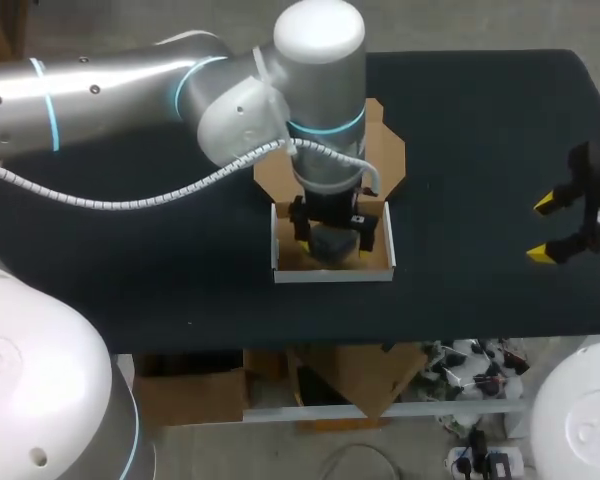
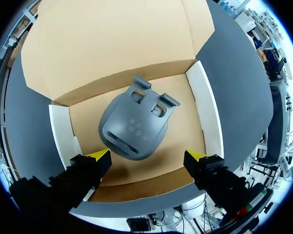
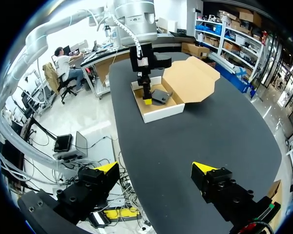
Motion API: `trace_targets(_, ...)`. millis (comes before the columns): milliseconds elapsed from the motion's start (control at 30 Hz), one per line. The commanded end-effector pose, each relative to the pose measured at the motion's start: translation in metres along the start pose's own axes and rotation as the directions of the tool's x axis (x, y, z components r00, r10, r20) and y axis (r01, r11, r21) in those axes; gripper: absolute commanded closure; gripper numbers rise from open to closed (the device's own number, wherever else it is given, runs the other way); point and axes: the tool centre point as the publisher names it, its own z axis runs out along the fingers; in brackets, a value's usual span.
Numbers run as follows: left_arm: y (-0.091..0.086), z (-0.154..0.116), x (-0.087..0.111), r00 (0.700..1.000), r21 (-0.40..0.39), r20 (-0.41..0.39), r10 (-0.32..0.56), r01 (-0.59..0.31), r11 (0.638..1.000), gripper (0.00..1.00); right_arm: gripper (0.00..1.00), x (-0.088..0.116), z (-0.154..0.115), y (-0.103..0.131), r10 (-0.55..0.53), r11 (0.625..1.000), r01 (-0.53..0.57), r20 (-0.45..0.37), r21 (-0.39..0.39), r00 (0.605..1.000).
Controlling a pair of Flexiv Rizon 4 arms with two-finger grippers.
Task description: Assemble the packaging by folding the flat box into shape, placing the metal phone stand inside, and closing the box properly
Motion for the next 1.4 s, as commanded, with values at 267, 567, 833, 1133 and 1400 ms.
trace_targets(267,0.012,0.005,0.006,1.0,-0.005,0.015,-0.027,0.027,1.0,0.0,0.0,0.001,0.001,0.001,0.001,1.0,-0.001,0.005,0.004,1.0)
trace_targets(567,0.028,0.004,0.012,0.999,-0.009,0.029,-0.039,0.039,0.999,0.0,0.0,0.001,0.001,0.001,0.001,1.0,-0.001,0.005,0.004,1.0)
trace_targets(833,0.05,0.005,0.02,0.997,-0.021,0.044,-0.06,0.061,0.998,0.0,0.0,0.001,0.001,0.001,0.001,1.0,-0.001,0.005,0.004,1.0)
trace_targets(1133,0.072,0.001,0.026,0.993,-0.005,0.06,-0.105,0.105,0.994,0.0,0.0,0.001,0.001,0.001,0.001,1.0,-0.001,0.005,0.004,1.0)
trace_targets(1400,0.086,0.0,0.031,0.986,0.005,0.064,-0.152,0.152,0.988,0.0,0.0,0.001,0.001,0.001,0.001,1.0,-0.001,0.005,0.004,1.0)
